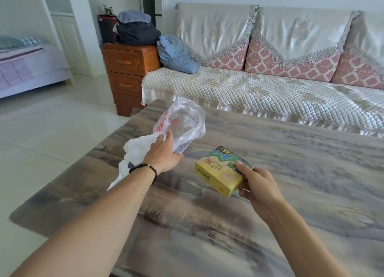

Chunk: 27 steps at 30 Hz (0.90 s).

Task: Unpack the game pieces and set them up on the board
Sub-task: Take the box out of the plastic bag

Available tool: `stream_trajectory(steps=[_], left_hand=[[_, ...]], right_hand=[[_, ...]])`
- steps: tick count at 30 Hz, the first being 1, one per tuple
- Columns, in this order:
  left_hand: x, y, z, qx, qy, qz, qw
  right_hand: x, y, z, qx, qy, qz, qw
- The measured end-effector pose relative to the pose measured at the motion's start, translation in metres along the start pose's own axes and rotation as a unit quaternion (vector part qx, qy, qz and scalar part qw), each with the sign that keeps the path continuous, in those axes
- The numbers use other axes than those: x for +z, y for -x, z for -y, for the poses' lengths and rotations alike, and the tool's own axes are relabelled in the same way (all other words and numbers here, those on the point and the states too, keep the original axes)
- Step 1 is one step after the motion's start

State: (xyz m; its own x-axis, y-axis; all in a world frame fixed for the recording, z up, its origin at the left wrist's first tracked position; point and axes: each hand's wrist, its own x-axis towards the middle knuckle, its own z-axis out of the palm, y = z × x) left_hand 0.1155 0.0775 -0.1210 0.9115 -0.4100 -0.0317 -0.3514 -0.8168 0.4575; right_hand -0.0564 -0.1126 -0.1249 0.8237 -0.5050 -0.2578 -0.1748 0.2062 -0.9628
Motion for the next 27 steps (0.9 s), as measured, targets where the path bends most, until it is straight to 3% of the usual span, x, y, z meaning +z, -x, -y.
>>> stream_trajectory(steps=[2,4,6,7,9,10,12,13,15,20,21,27], left_hand=[[0.003,0.007,-0.006,0.035,-0.056,-0.052,0.996],[0.007,0.021,-0.013,0.102,-0.136,-0.157,0.973],[0.016,0.040,-0.020,0.163,-0.083,-0.189,0.965],[0.023,0.051,-0.023,0.176,-0.021,-0.151,0.972],[0.038,0.075,-0.029,0.157,0.106,0.009,0.982],[0.045,0.086,-0.032,0.160,0.118,0.074,0.977],[0.060,0.099,-0.035,0.197,0.039,0.111,0.973],[0.065,0.102,-0.035,0.212,0.016,0.094,0.973],[0.070,0.105,-0.034,0.212,0.029,0.046,0.976],[0.075,0.111,-0.030,0.233,0.057,0.001,0.971],[0.075,0.113,-0.031,0.239,0.063,-0.004,0.969],[0.078,0.113,-0.038,0.252,0.079,-0.032,0.964]], right_hand=[[-0.004,-0.001,-0.003,0.010,0.000,-0.001,1.000],[-0.009,-0.002,-0.005,0.026,0.019,0.003,0.999],[-0.015,-0.002,-0.007,0.032,0.063,0.007,0.997],[-0.018,-0.001,-0.008,0.033,0.084,0.007,0.996],[-0.025,0.002,-0.010,0.036,0.103,0.013,0.994],[-0.028,0.004,-0.010,0.039,0.107,0.020,0.993],[-0.033,0.008,-0.012,0.029,0.162,0.020,0.986],[-0.035,0.010,-0.012,0.006,0.235,0.009,0.972],[-0.042,0.017,-0.012,-0.066,0.413,-0.010,0.908],[-0.042,0.037,-0.016,-0.142,0.652,0.120,0.735],[-0.042,0.037,-0.019,-0.166,0.661,0.118,0.723],[-0.043,0.038,-0.017,-0.211,0.630,0.088,0.742]])
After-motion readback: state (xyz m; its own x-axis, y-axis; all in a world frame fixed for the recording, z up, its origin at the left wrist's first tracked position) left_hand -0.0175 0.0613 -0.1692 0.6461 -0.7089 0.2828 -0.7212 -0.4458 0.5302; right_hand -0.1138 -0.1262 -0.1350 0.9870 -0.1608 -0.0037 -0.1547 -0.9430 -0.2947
